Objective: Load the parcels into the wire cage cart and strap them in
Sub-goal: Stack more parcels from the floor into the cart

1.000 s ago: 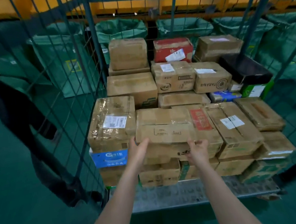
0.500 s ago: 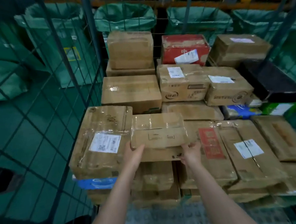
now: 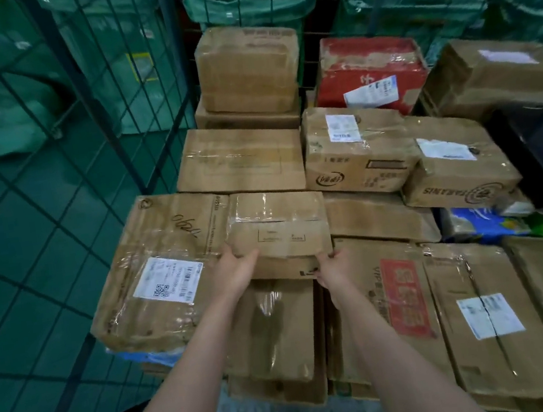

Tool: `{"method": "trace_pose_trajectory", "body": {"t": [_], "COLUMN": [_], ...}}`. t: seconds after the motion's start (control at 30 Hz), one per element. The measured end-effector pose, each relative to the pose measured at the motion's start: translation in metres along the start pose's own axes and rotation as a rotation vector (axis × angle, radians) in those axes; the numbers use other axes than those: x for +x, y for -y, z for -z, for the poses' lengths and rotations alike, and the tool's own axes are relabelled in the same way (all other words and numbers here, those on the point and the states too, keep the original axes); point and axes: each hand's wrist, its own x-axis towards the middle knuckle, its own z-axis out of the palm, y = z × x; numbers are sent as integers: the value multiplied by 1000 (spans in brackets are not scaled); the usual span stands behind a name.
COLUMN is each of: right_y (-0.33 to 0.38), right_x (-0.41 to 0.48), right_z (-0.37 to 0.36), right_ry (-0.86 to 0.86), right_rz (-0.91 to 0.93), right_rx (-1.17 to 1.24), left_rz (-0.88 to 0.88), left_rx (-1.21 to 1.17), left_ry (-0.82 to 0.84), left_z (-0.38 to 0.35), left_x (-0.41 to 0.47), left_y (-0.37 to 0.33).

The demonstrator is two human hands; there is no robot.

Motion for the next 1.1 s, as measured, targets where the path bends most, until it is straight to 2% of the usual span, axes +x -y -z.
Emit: {"method": "trace_pose_trajectory", "body": {"t": [0.17, 0.3, 0.47, 0.67, 0.83, 1.1], "right_y": [14, 10, 2, -16, -14, 18], "right_x": [21, 27, 23, 21, 14, 21], "right_z": [-2, -5, 1, 5, 6, 7], "right_ry": [23, 19, 56, 132, 150, 96], "right_rz": [25, 72, 97, 92, 116, 109], "right_rx": [-116, -285, -376, -409, -493, -482], "left_rz": [38, 72, 76, 26, 42, 35], "left_rx": [-60, -4, 94, 283, 200, 322], "left_ry": [0, -18, -64, -95, -60, -44], "left_z": [-10, -15, -11, -7, -1, -10], "left_x": [15, 27, 29, 13, 11, 9], "left_y": [-14, -19, -25, -9, -11, -11]}}
